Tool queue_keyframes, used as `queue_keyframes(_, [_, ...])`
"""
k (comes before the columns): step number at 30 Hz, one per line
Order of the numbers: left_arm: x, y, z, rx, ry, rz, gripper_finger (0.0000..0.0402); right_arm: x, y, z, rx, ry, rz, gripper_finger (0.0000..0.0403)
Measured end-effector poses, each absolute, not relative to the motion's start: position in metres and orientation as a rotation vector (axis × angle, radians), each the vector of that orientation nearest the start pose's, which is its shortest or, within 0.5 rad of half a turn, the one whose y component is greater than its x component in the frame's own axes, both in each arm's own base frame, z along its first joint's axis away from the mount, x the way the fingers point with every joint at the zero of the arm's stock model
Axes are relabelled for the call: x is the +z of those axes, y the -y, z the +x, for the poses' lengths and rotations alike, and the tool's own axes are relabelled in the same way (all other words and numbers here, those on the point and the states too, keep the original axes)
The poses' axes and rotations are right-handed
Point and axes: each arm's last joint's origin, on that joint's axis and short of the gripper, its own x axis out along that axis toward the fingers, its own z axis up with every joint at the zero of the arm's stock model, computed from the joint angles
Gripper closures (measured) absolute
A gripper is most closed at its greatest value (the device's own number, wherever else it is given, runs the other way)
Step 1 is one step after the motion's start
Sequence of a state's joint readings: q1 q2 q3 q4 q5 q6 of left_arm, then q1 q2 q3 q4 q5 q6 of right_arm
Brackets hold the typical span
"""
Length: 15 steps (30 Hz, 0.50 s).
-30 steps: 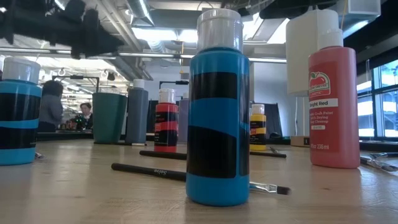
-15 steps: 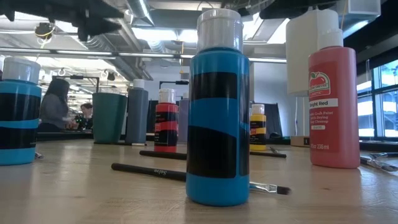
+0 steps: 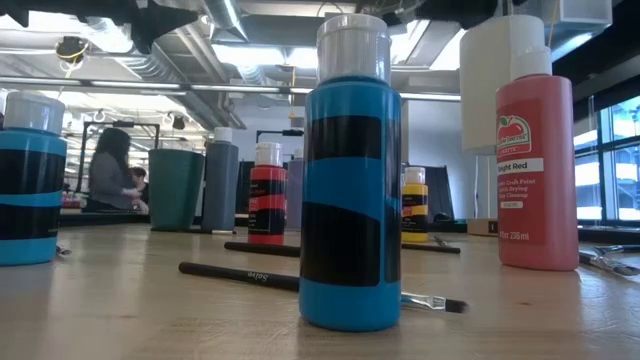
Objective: Pick & Place Paint Supplies
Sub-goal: Put the yellow paint bottle into the transparent bin
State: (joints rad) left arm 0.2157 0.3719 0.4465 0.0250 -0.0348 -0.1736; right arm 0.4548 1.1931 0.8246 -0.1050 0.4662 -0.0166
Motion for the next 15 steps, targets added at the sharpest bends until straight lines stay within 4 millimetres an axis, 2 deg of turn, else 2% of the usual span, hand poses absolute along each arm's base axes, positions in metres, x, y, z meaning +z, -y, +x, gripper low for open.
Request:
queue_keyframes(5, [0.287, -0.024, 0.108, 0.234, 0.119, -0.163, 0.0173, 0.276, -0.093, 0.235, -0.279, -0.390, -0.234, 0.0103])
queue_keyframes(9, [0.287, -0.024, 0.108, 0.234, 0.119, -0.162, 0.0171, 0.276, -0.087, 0.237, -0.345, -0.385, -0.210, 0.0103])
queue_keyframes(15, [0.287, -0.024, 0.108, 0.234, 0.119, -0.161, 0.0173, 0.274, -0.071, 0.241, -0.463, -0.353, 0.056, 0.0107])
